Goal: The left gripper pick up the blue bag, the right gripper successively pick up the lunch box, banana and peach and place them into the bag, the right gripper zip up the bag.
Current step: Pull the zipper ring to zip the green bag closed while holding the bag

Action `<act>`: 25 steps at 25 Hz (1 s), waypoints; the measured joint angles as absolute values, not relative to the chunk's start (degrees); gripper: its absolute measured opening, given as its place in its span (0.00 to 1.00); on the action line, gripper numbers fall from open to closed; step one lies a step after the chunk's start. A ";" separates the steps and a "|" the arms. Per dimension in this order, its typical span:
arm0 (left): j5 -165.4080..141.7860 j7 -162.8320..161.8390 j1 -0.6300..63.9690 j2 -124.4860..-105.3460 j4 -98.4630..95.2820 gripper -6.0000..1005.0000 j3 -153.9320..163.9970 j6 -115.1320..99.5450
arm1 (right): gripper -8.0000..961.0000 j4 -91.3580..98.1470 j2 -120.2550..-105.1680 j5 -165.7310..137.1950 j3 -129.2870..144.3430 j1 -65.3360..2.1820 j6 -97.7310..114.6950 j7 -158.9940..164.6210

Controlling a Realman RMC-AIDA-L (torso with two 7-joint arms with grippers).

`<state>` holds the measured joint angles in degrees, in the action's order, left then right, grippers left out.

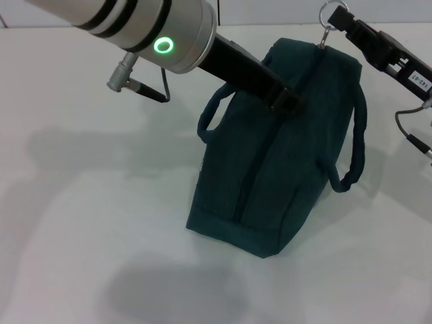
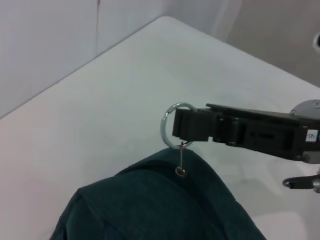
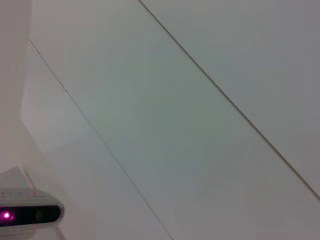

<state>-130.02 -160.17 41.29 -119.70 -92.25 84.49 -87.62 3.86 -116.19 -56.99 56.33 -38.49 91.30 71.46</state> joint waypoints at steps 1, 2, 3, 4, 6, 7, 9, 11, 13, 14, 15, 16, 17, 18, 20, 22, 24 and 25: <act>-129.92 -159.84 41.19 -119.70 -92.25 0.43 84.55 -87.53 | 0.02 3.87 -116.19 -56.99 56.33 -38.47 91.31 71.49; -129.88 -159.62 41.04 -119.70 -92.25 0.35 84.61 -87.50 | 0.02 3.86 -116.18 -57.00 56.33 -38.44 91.32 71.51; -129.87 -159.47 40.92 -119.70 -92.27 0.27 84.62 -87.47 | 0.02 3.86 -116.19 -57.01 56.33 -38.43 91.38 71.55; -129.86 -159.40 40.82 -119.70 -92.31 0.26 84.63 -87.44 | 0.02 3.87 -116.18 -57.01 56.33 -38.42 91.39 71.58; -129.84 -159.00 40.73 -119.70 -92.38 0.25 84.63 -87.38 | 0.02 3.86 -116.19 -56.99 56.29 -38.37 91.41 71.68; -129.81 -158.60 40.73 -119.70 -92.37 0.24 84.63 -87.36 | 0.02 3.86 -116.18 -56.99 56.26 -38.35 91.38 71.76; -129.74 -158.15 40.73 -119.70 -92.34 0.23 84.62 -87.35 | 0.02 3.86 -116.18 -56.98 56.22 -38.33 91.27 71.87; -129.01 -156.76 40.68 -119.70 -92.26 0.21 84.44 -87.35 | 0.02 3.86 -116.19 -56.96 56.14 -38.28 91.16 71.92; -128.20 -156.04 40.60 -119.70 -92.26 0.19 84.14 -87.35 | 0.02 3.86 -116.18 -56.95 55.99 -38.23 91.07 71.92; -127.89 -155.69 40.56 -119.69 -92.33 0.19 83.99 -87.35 | 0.02 3.86 -116.18 -56.95 55.91 -38.21 91.02 71.93; -127.67 -155.40 40.52 -119.67 -92.43 0.18 83.90 -87.35 | 0.02 3.86 -116.19 -56.95 55.86 -38.18 90.95 71.93; -127.58 -155.25 40.48 -119.65 -92.46 0.17 83.86 -87.35 | 0.02 3.86 -116.19 -56.94 55.84 -38.18 90.91 71.94; -127.55 -155.09 40.47 -119.64 -92.47 0.16 83.84 -87.35 | 0.02 3.86 -116.19 -56.95 55.82 -38.17 90.79 71.95; -127.55 -154.96 40.47 -119.63 -92.40 0.16 83.84 -87.35 | 0.02 3.87 -116.19 -56.95 55.81 -38.17 90.69 71.95; -127.53 -154.74 40.50 -119.62 -92.15 0.14 83.84 -87.35 | 0.02 3.86 -116.19 -56.94 55.81 -38.15 90.56 71.98; -127.52 -154.45 40.60 -119.60 -92.03 0.13 83.84 -87.35 | 0.02 3.86 -116.19 -56.88 55.81 -38.15 90.39 72.02; -127.52 -154.22 40.63 -119.56 -92.01 0.11 83.84 -87.36 | 0.02 3.91 -116.19 -56.84 55.81 -38.14 89.91 72.05; -127.49 -154.03 40.63 -119.53 -92.04 0.10 83.84 -87.37 | 0.02 3.96 -116.19 -56.81 55.81 -38.12 89.50 72.05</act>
